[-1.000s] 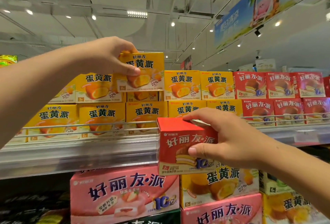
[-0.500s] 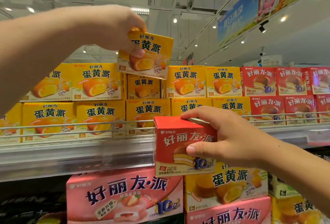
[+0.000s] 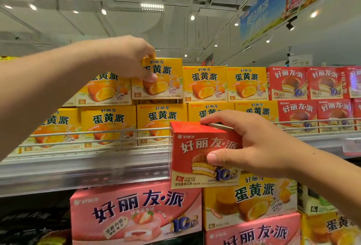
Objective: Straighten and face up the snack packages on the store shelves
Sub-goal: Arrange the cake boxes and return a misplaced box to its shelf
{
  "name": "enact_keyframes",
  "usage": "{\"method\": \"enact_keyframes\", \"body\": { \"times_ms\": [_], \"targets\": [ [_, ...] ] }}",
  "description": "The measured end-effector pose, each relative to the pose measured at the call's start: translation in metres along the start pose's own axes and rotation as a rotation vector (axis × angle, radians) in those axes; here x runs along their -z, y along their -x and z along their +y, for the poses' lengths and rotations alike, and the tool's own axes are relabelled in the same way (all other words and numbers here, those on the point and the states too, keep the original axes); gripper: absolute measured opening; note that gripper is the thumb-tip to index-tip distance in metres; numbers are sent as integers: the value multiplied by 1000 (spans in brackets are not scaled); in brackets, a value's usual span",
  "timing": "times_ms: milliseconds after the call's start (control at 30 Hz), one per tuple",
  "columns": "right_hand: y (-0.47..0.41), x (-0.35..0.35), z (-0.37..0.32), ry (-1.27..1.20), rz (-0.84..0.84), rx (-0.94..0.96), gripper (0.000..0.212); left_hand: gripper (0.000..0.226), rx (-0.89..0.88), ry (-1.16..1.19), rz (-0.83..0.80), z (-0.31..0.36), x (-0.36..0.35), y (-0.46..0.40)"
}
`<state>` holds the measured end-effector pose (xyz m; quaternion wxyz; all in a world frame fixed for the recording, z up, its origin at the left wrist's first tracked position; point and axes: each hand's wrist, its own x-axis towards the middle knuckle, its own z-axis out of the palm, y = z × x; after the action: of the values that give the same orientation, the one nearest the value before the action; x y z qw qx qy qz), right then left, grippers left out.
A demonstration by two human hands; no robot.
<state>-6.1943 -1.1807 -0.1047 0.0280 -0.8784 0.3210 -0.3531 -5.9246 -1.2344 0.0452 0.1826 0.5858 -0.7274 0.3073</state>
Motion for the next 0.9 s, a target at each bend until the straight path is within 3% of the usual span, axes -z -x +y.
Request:
{"method": "enact_keyframes", "body": {
  "times_ms": [367,533,600,700,733,800,900],
  "targets": [
    [1,-1,2,-20,-13,-24,55,37,9,-34,-54,6,-20,0],
    [1,-1,-2,-13,-15,-28,56,60,36,-42,-108,10,-15,7],
    [3,-1,-4,0,-4,-28,56,74,-55,-13,-6,14,-12,16],
    [13,5,-7,2,21,-52,57,49,-371,381,390,38,-19,56],
    [18,9,-7,-5,34,-70,57,43,-433,561,429,51,-26,73],
    [33,17,-4,-12,65,-117,60,50,-481,859,310,82,-46,105],
    [60,30,4,19,123,-180,63,92,-467,977,99,131,-73,128]
  ]
}}
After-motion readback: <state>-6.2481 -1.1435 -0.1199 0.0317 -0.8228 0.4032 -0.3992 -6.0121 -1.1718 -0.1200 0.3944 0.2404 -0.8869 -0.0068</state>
